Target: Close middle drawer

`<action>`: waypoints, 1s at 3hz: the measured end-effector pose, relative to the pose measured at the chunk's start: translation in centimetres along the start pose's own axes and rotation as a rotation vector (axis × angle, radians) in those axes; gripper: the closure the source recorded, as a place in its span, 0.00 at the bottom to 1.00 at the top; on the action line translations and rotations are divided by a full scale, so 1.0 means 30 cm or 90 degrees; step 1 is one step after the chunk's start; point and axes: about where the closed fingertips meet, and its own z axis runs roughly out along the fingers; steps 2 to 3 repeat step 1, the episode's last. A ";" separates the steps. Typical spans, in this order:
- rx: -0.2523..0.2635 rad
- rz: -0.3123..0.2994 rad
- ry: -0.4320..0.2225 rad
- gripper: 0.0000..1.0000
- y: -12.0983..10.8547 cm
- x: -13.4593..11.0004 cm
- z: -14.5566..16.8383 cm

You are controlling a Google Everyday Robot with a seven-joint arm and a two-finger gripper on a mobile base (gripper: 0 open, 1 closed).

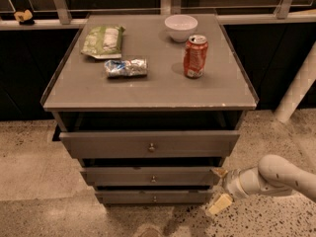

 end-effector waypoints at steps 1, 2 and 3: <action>0.000 0.000 0.000 0.00 0.000 0.000 0.000; 0.000 0.000 0.000 0.00 0.000 0.000 0.000; 0.000 0.000 0.000 0.00 0.000 0.000 0.000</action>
Offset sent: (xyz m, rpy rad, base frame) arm 0.0000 0.0000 0.0000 0.0000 0.0000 0.0000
